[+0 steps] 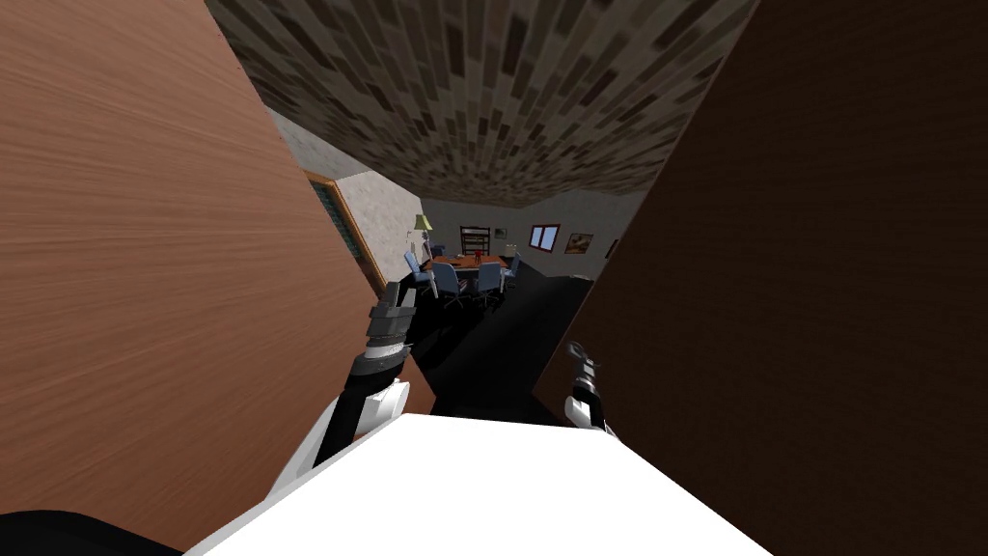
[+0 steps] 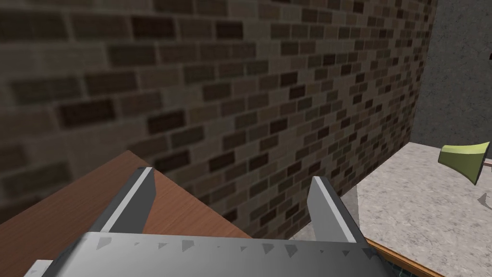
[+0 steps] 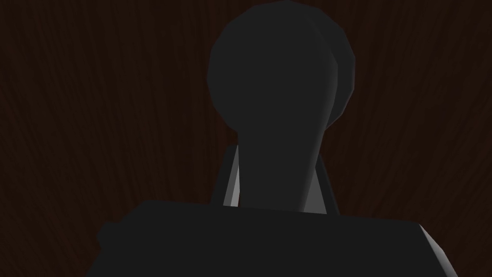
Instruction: Push the door open
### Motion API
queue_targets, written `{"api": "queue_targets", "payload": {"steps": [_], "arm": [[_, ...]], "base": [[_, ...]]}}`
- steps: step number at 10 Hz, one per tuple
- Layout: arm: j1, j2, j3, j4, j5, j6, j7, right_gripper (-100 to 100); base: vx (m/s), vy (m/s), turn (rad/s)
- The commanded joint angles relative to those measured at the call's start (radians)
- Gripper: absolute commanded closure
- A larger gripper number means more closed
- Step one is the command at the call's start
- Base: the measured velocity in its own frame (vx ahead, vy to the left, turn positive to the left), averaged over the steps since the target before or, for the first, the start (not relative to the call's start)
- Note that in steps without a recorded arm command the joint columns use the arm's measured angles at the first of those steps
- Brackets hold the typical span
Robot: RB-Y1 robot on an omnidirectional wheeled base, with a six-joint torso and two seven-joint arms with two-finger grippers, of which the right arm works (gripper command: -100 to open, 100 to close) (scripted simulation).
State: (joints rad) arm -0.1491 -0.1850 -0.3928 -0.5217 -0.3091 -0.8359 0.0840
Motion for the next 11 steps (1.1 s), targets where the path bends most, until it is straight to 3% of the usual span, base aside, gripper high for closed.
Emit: {"api": "queue_targets", "payload": {"steps": [1, 9, 10, 11], "arm": [[0.016, -0.007, -0.026, -0.018, -0.015, 0.005, 0.01, 100], [0.023, -0.018, -0.083, -0.009, -0.051, -0.002, 0.032, 100], [0.024, -0.018, -0.078, -0.001, -0.048, -0.001, 0.029, 100], [0.026, -0.024, -0.098, 0.003, -0.062, -0.006, 0.036, 100]], "base": [[0.182, -0.007, -0.057], [0.169, 0.012, -0.047], [0.086, 0.006, -0.04], [0.146, -0.036, -0.036]]}}
